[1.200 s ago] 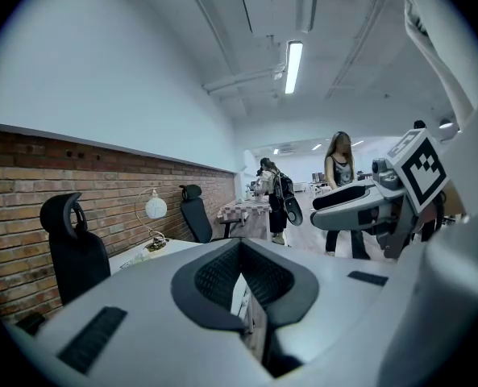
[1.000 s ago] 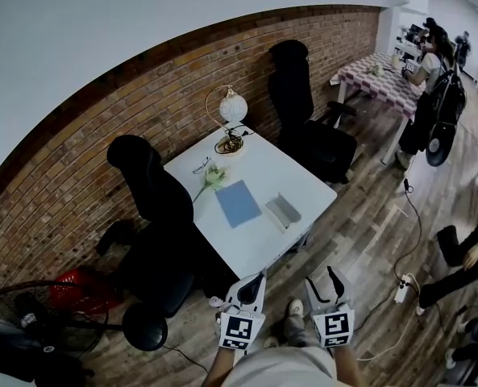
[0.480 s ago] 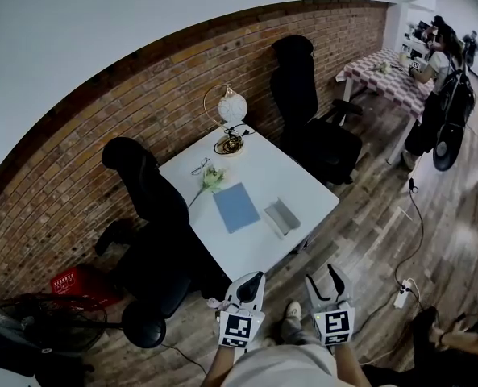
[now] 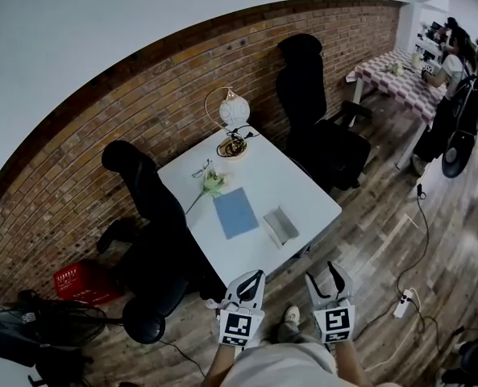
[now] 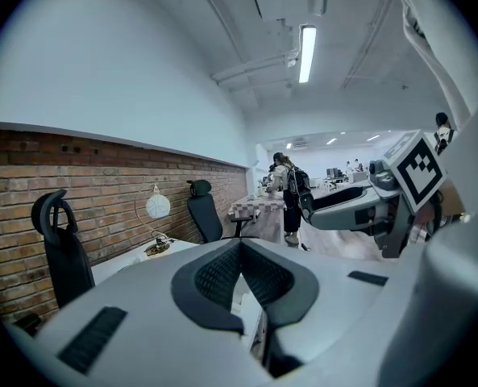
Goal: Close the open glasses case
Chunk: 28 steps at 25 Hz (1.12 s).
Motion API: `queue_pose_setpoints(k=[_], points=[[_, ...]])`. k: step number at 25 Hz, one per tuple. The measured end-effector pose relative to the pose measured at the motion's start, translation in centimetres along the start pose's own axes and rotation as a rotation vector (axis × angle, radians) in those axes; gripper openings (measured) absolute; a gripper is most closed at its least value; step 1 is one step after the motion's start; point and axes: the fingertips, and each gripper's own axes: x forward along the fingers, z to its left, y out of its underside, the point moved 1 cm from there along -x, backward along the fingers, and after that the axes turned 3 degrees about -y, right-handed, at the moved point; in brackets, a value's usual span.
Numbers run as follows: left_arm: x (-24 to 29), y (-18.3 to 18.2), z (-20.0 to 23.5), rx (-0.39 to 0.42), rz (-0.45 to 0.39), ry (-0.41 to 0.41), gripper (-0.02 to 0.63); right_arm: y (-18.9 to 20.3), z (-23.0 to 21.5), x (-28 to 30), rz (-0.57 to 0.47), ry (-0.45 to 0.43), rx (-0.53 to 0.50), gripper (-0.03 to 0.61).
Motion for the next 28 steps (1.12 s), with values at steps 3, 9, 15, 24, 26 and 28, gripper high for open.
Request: queue_pose_setpoints(k=[3, 9, 15, 24, 26, 28], points=[[1.3, -0.4, -0.3, -0.014, 0.003, -0.017, 0.003, -0.1, -1.6, 0.6, -0.001, -0.019, 0.0, 0.25], [3.3, -1.1, -0.4, -0.025, 0.01, -0.068, 0.003, -0.2, -4.2, 2.0, -0.007, -0.062, -0.004, 0.25], [4.9, -1.7, -0.6, -0.021, 0.019, -0.106, 0.003, -0.5, -6.1, 3.4, -0.011, -0.1, -0.008, 0.249], [6.8, -1.7, -0.5, -0.019, 0.031, -0.127, 0.003, -0.4, -7.9, 5.0, -0.017, -0.118, -0.006, 0.249], [7.3, -1.9, -0.5, -0.017, 0.03, -0.127, 0.003, -0.4, -8.3, 5.3, -0.011, -0.116, -0.002, 0.249], [7.7, -2.1, -0.4, -0.015, 0.028, -0.126, 0.003, -0.3, -8.8, 5.6, -0.013, -0.109, -0.013, 0.249]])
